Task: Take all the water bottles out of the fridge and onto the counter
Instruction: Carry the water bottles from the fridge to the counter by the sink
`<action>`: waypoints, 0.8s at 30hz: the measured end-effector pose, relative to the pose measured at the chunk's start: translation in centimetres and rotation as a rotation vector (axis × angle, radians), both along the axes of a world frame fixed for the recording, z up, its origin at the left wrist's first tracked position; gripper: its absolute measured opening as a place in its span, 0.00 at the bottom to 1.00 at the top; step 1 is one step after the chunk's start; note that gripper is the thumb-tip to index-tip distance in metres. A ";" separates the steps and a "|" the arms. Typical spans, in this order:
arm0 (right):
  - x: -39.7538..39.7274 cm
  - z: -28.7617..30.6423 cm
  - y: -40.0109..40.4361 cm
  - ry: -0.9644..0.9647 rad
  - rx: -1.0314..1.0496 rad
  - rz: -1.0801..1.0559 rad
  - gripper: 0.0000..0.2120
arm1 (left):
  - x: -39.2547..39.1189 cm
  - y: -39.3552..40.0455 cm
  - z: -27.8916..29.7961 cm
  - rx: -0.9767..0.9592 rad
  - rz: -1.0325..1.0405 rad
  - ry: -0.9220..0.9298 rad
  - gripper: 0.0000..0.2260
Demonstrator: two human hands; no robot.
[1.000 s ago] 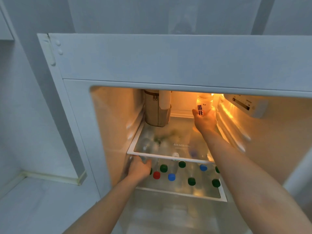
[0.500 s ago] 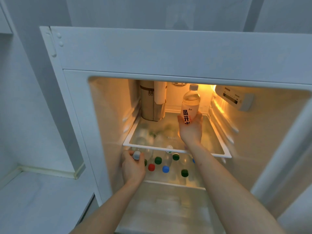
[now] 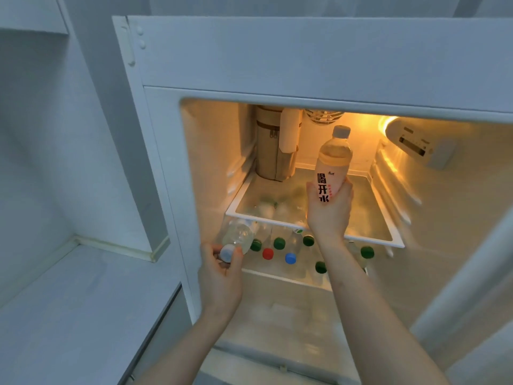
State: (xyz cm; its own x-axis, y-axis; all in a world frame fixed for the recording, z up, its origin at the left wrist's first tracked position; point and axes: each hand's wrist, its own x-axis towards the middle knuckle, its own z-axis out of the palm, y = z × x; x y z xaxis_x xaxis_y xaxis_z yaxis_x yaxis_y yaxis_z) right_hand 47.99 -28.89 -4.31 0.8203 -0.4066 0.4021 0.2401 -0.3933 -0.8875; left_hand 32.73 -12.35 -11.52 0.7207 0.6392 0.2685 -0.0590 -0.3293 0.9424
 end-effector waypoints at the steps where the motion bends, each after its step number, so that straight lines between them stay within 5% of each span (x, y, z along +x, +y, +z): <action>1: -0.6 -0.1 0.1 -0.008 0.014 0.013 0.29 | -0.6 0.2 0.2 -0.016 -0.006 0.003 0.11; 11: -10.0 -0.7 0.6 -0.149 0.142 0.232 0.28 | -9.2 2.5 3.9 -0.057 -0.089 0.059 0.09; 24: -31.9 -6.4 11.1 0.166 0.033 0.850 0.21 | -32.5 11.6 0.7 0.070 -0.046 0.313 0.12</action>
